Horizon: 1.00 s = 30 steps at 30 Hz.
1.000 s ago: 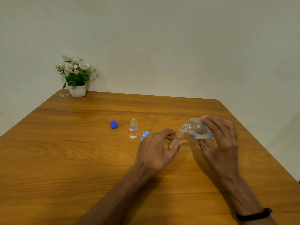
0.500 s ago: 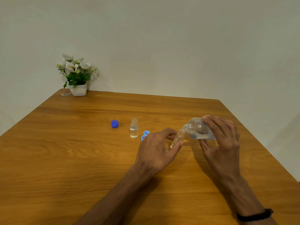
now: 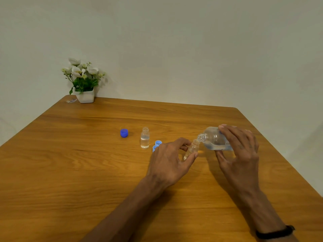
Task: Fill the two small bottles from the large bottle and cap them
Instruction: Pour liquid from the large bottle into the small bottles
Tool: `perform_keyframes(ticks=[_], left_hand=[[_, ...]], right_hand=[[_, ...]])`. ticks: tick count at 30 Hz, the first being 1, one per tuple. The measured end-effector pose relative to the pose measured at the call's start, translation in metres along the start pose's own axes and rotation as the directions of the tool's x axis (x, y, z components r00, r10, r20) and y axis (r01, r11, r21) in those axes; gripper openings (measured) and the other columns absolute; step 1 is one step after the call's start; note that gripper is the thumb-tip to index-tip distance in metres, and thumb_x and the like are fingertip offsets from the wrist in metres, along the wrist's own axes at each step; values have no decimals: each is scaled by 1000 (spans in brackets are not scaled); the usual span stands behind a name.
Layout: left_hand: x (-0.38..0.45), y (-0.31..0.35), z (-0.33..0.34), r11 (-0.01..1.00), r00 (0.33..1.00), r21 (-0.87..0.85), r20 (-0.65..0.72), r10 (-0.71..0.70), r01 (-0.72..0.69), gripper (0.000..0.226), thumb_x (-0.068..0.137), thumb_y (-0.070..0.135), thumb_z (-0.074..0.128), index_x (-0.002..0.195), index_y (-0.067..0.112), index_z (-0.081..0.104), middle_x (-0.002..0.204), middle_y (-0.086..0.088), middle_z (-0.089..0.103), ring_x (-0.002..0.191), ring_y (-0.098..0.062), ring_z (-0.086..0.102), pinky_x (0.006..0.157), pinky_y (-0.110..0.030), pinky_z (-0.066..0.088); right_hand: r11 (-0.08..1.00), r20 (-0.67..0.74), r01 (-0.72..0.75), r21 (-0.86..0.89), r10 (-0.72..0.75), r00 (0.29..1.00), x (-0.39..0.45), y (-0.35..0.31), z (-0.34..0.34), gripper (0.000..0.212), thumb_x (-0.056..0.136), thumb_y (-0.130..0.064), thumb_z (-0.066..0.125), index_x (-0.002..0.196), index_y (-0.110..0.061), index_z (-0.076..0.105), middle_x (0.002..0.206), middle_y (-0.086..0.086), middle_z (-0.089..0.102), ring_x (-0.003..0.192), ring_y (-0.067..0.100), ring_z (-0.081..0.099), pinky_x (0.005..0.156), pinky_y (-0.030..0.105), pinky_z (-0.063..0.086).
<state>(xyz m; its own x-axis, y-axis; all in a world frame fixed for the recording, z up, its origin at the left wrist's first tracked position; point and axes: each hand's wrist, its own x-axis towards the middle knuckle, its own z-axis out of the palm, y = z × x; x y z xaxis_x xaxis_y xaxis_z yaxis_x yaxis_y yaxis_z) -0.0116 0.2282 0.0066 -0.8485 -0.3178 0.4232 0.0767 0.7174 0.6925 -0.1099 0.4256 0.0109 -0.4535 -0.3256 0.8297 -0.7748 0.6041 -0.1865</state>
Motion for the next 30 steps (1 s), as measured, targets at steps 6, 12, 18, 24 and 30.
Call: perform_keyframes(ticks=[6, 12, 18, 24, 30], left_hand=[[0, 0, 0, 1000, 1000, -1, 4, 4, -4, 41, 89, 63, 67, 121, 37, 68, 108, 20, 77, 53, -1, 65, 69, -35, 61], [0, 0, 0, 1000, 1000, 9, 4, -9, 9, 39, 89, 63, 67, 120, 39, 67, 108, 22, 76, 53, 1, 65, 72, -36, 61], [0, 1, -1, 1000, 1000, -1, 2, 2, -2, 39, 89, 61, 69, 120, 37, 68, 108, 20, 77, 53, -1, 65, 71, -35, 61], [0, 1, -2, 1000, 1000, 6, 15, -1, 1, 42, 90, 62, 67, 123, 36, 67, 111, 19, 77, 53, -1, 65, 71, -36, 62], [-1, 1, -1, 1000, 1000, 6, 2, -4, 4, 39, 89, 61, 69, 120, 37, 68, 109, 20, 77, 53, -2, 65, 71, -35, 61]], right_hand=[[1000, 5, 7, -7, -7, 1000, 0, 1, 0, 81, 70, -1, 94, 145, -6, 62, 144, 10, 64, 138, 30, 52, 110, 65, 42], [1000, 1, 12, -6, -12, 1000, 0, 0, -1, 80, 70, -1, 94, 144, -7, 62, 143, 10, 64, 137, 30, 51, 110, 64, 43], [1000, 10, 0, -5, 0, 1000, 0, 0, 0, 81, 71, -3, 94, 145, -8, 61, 144, 8, 64, 138, 29, 51, 111, 64, 42], [1000, 5, -1, -9, 1, 1000, -1, 0, 1, 80, 71, -4, 94, 145, -8, 62, 144, 9, 64, 139, 28, 50, 111, 64, 42], [1000, 3, -4, 2, 4, 1000, -1, -1, 0, 78, 72, -5, 94, 144, -7, 62, 143, 9, 65, 137, 30, 52, 110, 64, 43]])
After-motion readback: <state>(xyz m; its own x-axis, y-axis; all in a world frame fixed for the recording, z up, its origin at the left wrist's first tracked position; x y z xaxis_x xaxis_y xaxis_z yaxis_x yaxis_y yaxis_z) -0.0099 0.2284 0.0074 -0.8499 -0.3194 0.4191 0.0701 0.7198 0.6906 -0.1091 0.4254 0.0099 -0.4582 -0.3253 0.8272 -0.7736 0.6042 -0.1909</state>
